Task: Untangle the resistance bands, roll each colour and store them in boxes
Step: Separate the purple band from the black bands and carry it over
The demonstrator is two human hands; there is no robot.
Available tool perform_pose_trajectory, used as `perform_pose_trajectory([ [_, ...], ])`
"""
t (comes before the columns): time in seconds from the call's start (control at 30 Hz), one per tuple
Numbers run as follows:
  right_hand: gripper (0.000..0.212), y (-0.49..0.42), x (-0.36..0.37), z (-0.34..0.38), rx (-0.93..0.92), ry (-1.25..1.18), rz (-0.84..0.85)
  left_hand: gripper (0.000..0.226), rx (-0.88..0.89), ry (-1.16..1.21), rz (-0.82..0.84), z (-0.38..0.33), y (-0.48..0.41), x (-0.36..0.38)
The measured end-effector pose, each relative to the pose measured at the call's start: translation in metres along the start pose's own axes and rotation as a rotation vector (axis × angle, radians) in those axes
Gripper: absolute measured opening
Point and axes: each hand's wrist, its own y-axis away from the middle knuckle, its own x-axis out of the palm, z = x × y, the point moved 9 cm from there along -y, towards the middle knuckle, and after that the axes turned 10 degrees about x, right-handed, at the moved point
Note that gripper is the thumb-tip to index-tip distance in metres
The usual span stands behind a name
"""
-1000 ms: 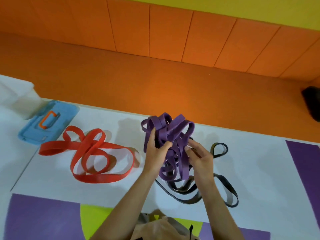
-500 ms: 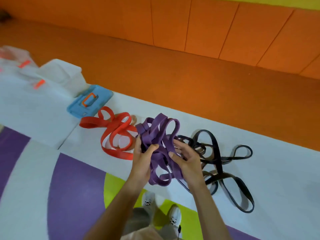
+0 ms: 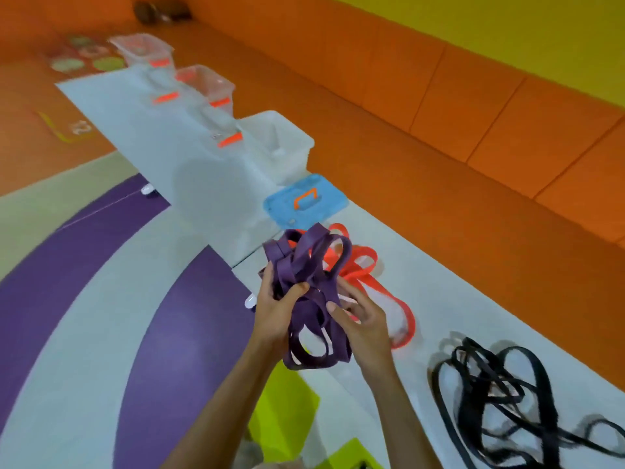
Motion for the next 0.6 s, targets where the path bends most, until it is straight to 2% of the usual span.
perform_pose_trajectory([
  [0.1,0.052,-0.025,0.073,0.008,0.003,0.015,0.011,0.062,0.021,0.01,-0.026,-0.025,-0.038,-0.059],
  [0.3,0.047,-0.075,0.205,0.026,-0.02,0.09,0.102,0.058,0.095,0.033,-0.06,-0.081,-0.103,-0.164],
  [0.6,0.041,-0.174,0.368,0.031,0.015,0.185,0.234,0.052,0.083,0.038,-0.261,-0.117,-0.206,-0.299],
])
